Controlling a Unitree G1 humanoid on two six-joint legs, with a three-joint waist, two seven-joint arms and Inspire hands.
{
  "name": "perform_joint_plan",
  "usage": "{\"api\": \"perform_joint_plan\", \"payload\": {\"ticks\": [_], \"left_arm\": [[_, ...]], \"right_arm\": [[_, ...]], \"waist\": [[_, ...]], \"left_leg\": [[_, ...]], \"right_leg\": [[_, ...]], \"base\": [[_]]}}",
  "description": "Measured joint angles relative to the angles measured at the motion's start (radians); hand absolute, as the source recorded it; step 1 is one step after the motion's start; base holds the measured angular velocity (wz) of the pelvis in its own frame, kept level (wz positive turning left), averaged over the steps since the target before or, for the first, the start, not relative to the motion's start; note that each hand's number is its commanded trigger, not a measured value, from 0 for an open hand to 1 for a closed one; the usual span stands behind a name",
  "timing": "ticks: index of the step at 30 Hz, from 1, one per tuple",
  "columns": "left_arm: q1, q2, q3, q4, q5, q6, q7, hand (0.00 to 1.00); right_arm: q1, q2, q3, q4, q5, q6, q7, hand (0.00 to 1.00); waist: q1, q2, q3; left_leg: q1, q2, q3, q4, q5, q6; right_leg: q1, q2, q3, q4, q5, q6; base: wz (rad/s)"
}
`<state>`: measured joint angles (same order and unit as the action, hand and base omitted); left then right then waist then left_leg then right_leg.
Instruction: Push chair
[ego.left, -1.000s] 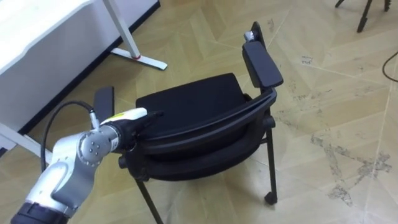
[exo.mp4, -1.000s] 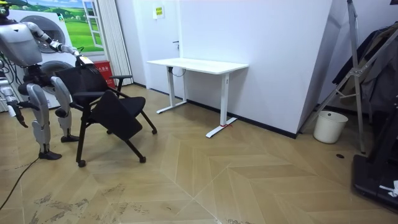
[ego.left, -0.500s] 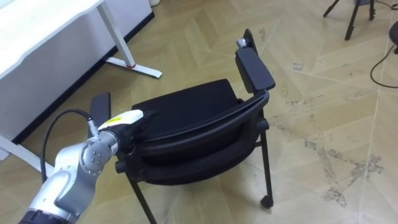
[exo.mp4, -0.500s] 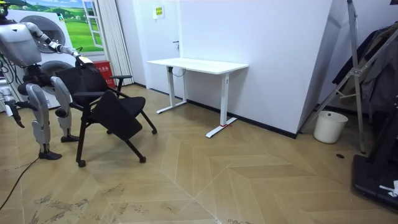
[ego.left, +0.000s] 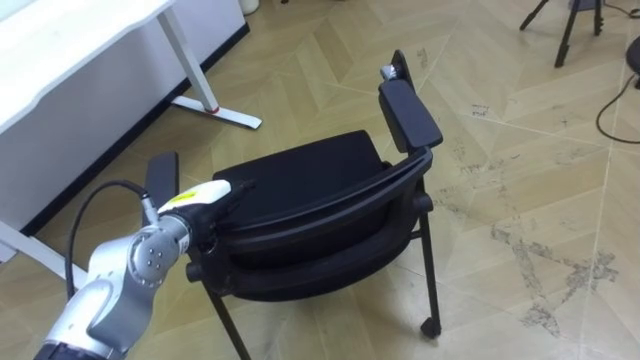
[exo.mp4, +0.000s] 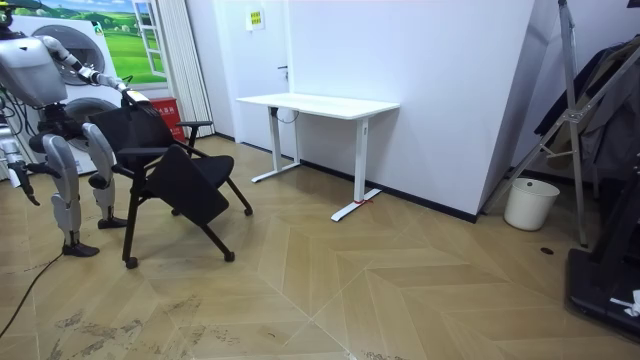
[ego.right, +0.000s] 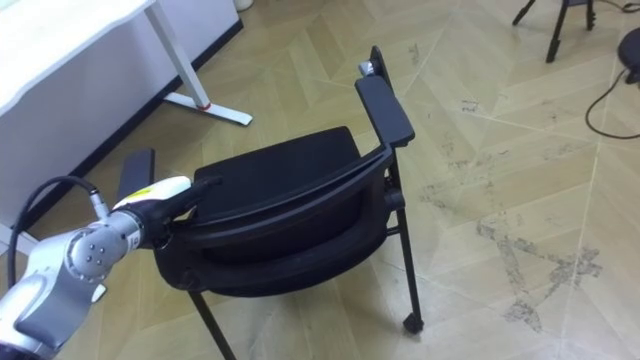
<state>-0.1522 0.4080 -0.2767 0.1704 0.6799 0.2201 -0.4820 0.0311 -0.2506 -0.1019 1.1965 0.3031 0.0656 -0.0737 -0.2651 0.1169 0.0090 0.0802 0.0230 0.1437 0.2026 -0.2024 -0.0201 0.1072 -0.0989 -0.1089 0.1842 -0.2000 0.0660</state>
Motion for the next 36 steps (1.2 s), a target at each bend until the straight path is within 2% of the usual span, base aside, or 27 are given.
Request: {"api": "perform_joint_plan", "payload": {"ticks": [5,12,14,20,29,36], "left_arm": [[0.001,0.002,-0.001,-0.003,0.001,-0.004,-0.002,1.0],[0.005,0.022,-0.023,-0.011,0.015,-0.013,-0.004,1.0],[0.018,0.02,-0.024,-0.014,0.027,-0.026,0.026,1.0],[0.036,0.011,-0.023,-0.016,0.031,-0.033,0.08,1.0],[0.042,0.003,-0.024,-0.013,0.031,-0.035,0.097,1.0],[0.042,0.004,-0.024,-0.009,0.031,-0.038,0.099,1.0]], "right_arm": [[0.0,0.001,0.0,0.0,0.0,0.0,0.0,0.0],[0.0,0.01,0.0,0.0,0.005,0.0,0.001,0.0],[0.0,0.013,0.001,0.0,0.008,0.001,0.003,0.0],[0.0,0.014,0.001,0.003,0.008,0.001,0.006,0.0],[0.0,0.014,0.002,0.004,0.005,0.001,0.012,0.0],[0.0,0.007,-0.002,0.007,0.006,0.001,0.012,0.0]], "waist": [[0.0,0.0,0.0],[-0.002,0.0,0.0001],[-0.002,-0.001,0.0],[-0.002,0.0,-0.0004],[-0.001,0.005,-0.0042],[-0.003,0.004,-0.0036]], "left_leg": [[0.0,0.0,0.001,0.001,0.0,0.0],[0.002,0.0,0.005,0.002,0.0,0.0],[0.002,0.0,0.005,0.002,0.0,0.0],[-0.001,0.0,0.006,0.003,0.0,0.0],[0.0,0.0,0.006,0.003,0.0,0.0],[0.001,0.0,0.006,0.001,0.0,0.0]], "right_leg": [[-0.001,0.0,0.0,0.001,0.0,0.0],[-0.002,-0.001,0.004,0.001,0.0,0.001],[-0.003,-0.001,0.004,0.001,-0.001,0.001],[-0.003,-0.001,0.002,0.001,-0.001,0.001],[-0.001,-0.001,0.002,0.002,-0.001,0.001],[-0.001,-0.002,0.001,0.001,-0.001,0.001]], "base": [[0.0],[0.0],[0.0],[0.0],[0.0],[0.0]]}}
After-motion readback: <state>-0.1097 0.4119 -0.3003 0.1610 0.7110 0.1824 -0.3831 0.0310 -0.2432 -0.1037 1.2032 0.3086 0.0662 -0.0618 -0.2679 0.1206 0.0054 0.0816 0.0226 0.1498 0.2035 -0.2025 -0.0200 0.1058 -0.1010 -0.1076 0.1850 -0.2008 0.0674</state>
